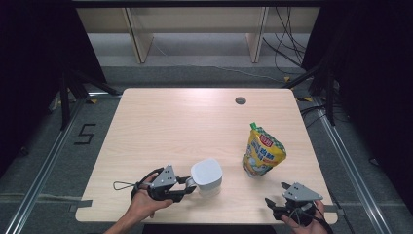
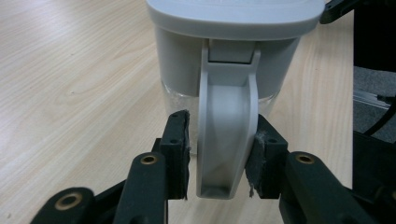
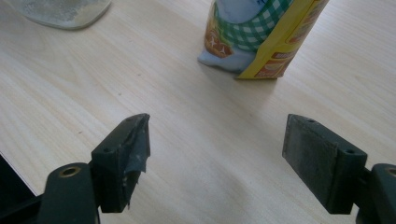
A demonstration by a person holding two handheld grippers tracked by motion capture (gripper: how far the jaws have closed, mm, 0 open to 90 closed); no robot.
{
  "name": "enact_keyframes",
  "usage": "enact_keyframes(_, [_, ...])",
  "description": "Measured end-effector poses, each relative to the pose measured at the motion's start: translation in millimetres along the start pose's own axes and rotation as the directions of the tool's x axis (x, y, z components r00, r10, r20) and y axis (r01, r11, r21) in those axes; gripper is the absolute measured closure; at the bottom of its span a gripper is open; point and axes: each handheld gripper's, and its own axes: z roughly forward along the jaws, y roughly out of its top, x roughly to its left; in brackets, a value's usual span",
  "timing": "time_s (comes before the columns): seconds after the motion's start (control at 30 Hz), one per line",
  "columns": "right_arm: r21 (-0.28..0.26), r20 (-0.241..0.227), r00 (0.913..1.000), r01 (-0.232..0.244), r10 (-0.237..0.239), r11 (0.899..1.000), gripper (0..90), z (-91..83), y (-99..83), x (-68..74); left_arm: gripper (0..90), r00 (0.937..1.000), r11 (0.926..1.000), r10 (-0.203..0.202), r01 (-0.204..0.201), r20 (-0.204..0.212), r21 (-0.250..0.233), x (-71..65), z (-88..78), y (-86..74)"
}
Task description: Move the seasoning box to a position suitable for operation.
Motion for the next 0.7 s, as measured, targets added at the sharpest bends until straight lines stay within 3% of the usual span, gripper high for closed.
enact_keyframes(0.03, [-0.006,0.002,0.9998,0.022,-0.022,1.000,24.2,0.4,0.2,-1.7,62.2,1.0000,1.0000,-0.004,0.004,-0.004,-0.001,1.6,-0.4,-0.1])
enact_keyframes(0.17, [-0.007,0.000,0.9998,0.020,-0.020,1.000,24.3,0.7,-0.1,-2.0,62.7,0.9987,0.9996,-0.029,0.029,-0.042,-0.004,8.5,-2.4,-1.0])
enact_keyframes(0.23, [-0.007,-0.001,0.9998,0.018,-0.018,1.000,24.2,0.9,0.0,-2.2,63.4,0.9983,0.9990,-0.043,0.042,-0.040,-0.012,11.2,-3.0,-1.4])
enact_keyframes(0.27, [-0.006,-0.003,0.9999,0.016,-0.016,1.000,24.2,1.1,0.0,-2.1,63.4,0.9987,0.9996,-0.028,0.028,-0.042,-0.007,12.8,-3.5,-1.1])
enact_keyframes(0.3, [-0.006,-0.004,0.9998,0.017,-0.017,1.000,24.2,1.4,0.0,-2.2,63.4,0.9975,0.9988,-0.049,0.048,-0.050,-0.011,11.6,-3.1,-1.2])
enact_keyframes(0.37, [-0.004,-0.003,0.9998,0.021,-0.021,1.000,24.2,1.7,-0.1,-2.2,62.8,0.9980,0.9994,-0.034,0.034,-0.053,-0.007,13.7,-3.1,-0.5])
enact_keyframes(0.43, [-0.003,-0.004,0.9998,0.021,-0.021,1.000,24.2,1.7,-0.4,-2.4,60.1,0.9971,0.9983,-0.059,0.059,-0.049,-0.005,13.9,-3.1,-0.6])
enact_keyframes(0.67, [0.000,-0.007,0.9998,0.019,-0.019,1.000,24.1,1.7,-2.4,-2.6,40.1,0.9989,0.9992,-0.040,0.040,-0.026,0.007,7.2,-10.5,2.8])
enact_keyframes(0.7, [-0.006,-0.009,0.9988,0.048,-0.048,0.999,24.0,2.6,-2.2,-5.1,36.8,0.9984,0.9988,-0.048,0.048,-0.031,0.006,5.5,-12.0,2.9])
